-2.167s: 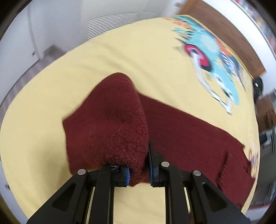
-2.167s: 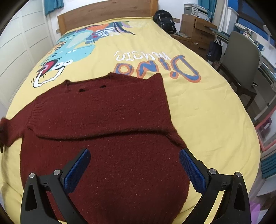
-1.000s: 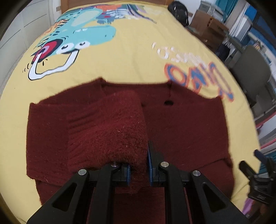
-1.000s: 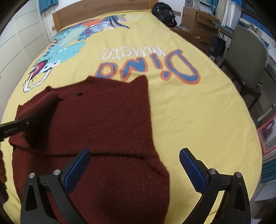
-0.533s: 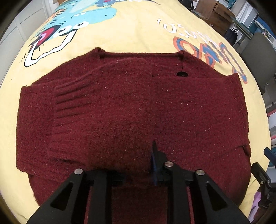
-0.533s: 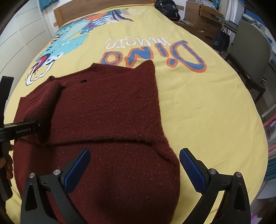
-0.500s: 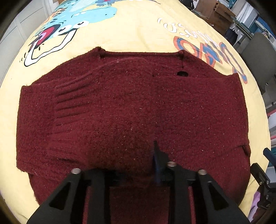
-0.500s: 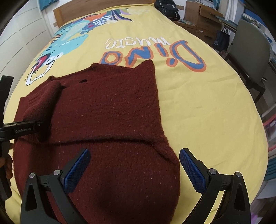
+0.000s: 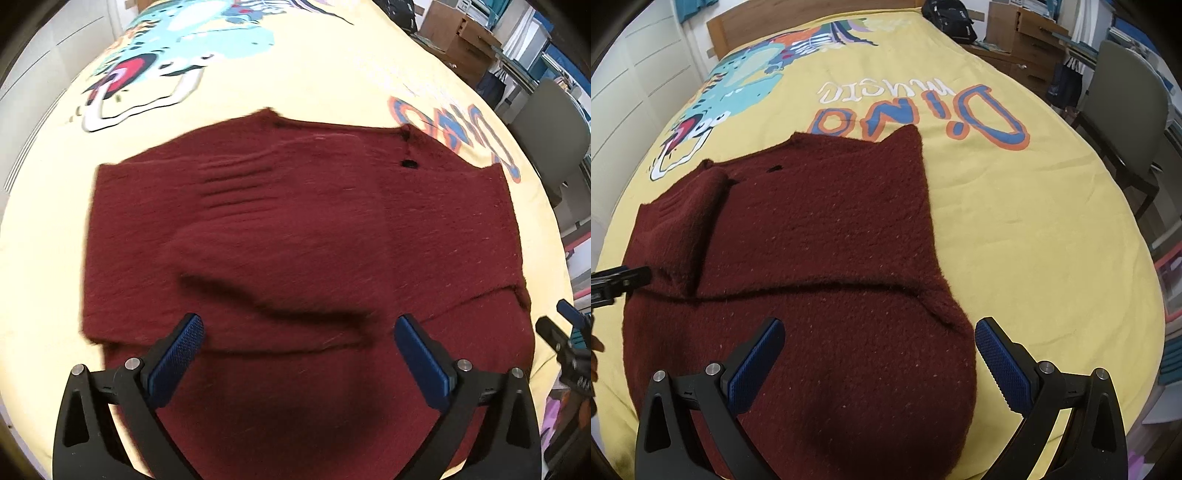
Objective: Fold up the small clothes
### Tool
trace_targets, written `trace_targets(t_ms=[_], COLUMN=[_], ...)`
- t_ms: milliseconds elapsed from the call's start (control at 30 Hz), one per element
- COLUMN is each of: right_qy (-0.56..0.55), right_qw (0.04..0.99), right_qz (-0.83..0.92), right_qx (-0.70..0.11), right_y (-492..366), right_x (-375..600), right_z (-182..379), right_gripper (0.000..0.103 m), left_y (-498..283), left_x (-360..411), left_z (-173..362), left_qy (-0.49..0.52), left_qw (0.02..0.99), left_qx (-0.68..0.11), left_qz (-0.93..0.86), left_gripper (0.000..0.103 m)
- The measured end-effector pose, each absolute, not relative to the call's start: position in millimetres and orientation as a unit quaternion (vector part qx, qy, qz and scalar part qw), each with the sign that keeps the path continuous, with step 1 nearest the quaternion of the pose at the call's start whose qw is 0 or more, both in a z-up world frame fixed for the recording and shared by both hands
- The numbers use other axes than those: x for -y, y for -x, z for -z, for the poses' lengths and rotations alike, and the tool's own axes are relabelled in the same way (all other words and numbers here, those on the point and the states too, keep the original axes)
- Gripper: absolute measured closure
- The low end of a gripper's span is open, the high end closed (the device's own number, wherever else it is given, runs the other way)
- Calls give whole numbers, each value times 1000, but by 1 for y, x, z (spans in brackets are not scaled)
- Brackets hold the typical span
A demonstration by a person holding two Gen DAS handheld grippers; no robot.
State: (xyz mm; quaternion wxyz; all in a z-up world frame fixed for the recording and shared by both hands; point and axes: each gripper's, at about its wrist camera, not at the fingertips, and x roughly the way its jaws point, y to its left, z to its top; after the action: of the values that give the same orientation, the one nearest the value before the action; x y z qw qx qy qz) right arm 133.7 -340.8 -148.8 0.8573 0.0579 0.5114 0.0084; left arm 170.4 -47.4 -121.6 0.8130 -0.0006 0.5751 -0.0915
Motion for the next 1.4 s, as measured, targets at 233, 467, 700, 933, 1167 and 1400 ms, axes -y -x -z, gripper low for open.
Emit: trace_targets(t_ms=[233, 467, 700, 933, 1167, 1400], right_qy=[-46, -28, -4, 18, 35, 97], right_qw=[855, 853, 851, 855, 857, 845], right_qz=[-24, -41, -56, -78, -122, -167], right_qx=[-516, -520, -522, -513, -500, -498], right_y=[-135, -139, -144, -159, -180, -204], right_x=[322, 297, 271, 237, 189, 122], right_z=[151, 150, 144, 131, 116, 122], right_gripper=[0, 0, 0, 0, 0, 0], left_y=[-145, -132, -150, -155, -153, -157], left_x=[-20, -79, -85, -78, -70, -68], left_z=[120, 142, 160, 162, 161, 163], left_qy=[-6, -4, -16, -8, 3, 10], left_qw=[817, 813, 816, 825, 820, 815], left_qx=[-574, -583, -578, -564, -570, -577], left_qz=[57, 6, -12, 28, 58, 53], left_gripper=[1, 2, 24, 46, 77, 78])
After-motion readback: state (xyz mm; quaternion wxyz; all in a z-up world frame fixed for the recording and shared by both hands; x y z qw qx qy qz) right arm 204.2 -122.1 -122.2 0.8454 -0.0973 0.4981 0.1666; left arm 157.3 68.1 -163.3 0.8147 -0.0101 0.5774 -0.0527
